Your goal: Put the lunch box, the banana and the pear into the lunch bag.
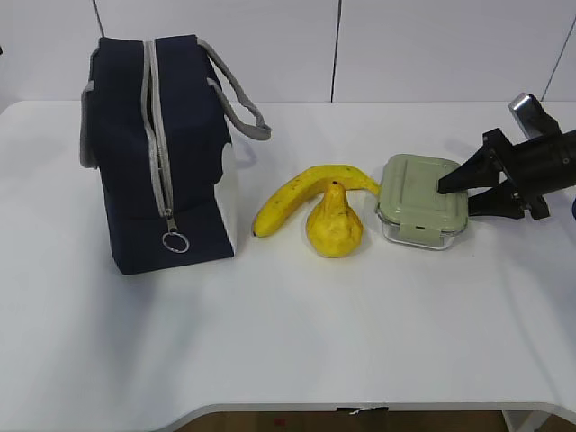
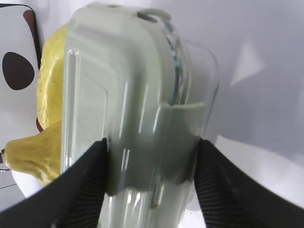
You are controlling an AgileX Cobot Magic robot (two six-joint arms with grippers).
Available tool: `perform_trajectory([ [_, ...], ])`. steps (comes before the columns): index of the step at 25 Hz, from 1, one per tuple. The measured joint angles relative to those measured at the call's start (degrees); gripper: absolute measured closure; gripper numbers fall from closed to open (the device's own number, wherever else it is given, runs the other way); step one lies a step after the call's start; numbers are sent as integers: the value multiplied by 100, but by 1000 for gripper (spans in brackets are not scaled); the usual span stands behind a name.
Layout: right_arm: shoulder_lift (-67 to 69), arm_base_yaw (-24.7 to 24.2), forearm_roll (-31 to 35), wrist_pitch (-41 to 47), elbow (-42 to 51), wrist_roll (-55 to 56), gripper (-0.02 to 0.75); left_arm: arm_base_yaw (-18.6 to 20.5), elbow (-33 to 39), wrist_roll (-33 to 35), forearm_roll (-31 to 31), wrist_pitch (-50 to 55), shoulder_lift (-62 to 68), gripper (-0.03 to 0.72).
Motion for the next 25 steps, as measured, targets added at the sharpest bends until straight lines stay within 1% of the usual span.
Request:
perform_trajectory([
  [8,0,0,22,22,0,-30,311,0,0,0,0,0,0,321],
  [14,0,0,32,138,0,-79,342,0,0,0,0,0,0,321],
  [25,13,0,32,307,0,-191,345,0,0,0,0,0,0,321],
])
